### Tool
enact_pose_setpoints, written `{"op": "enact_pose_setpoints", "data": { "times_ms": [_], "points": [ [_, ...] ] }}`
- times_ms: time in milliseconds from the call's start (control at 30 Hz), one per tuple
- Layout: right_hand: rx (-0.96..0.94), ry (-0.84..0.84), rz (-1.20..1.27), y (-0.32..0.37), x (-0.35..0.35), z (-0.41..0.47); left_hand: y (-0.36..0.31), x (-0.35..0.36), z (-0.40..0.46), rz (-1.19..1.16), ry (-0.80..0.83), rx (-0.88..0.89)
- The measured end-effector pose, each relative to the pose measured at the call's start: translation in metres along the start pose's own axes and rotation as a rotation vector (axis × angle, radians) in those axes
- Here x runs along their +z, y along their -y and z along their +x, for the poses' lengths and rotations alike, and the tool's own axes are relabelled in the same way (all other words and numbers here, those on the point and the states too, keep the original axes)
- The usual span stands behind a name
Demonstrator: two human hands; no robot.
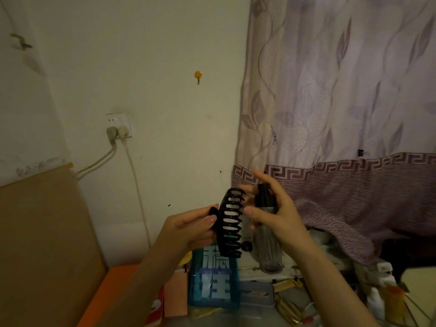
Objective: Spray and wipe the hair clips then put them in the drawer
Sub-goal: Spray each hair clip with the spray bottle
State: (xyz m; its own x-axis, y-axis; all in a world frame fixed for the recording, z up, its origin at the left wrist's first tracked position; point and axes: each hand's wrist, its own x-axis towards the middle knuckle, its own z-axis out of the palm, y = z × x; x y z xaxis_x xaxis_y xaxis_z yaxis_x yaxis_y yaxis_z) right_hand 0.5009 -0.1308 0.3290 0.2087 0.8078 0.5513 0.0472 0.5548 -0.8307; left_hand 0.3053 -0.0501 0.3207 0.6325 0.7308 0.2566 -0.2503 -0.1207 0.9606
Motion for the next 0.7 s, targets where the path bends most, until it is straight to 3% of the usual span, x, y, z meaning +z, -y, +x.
{"op": "enact_pose_setpoints", "data": {
  "times_ms": [333,700],
  "points": [
    [0.021,0.078,0.068,-0.01,-0.005,-0.002,0.008,-0.001,-0.005,0.045,0.106,-0.034],
    [0.006,0.056,0.045,-0.014,-0.011,-0.007,0.008,0.001,-0.002,0.121,0.078,-0.042]
  ]
}}
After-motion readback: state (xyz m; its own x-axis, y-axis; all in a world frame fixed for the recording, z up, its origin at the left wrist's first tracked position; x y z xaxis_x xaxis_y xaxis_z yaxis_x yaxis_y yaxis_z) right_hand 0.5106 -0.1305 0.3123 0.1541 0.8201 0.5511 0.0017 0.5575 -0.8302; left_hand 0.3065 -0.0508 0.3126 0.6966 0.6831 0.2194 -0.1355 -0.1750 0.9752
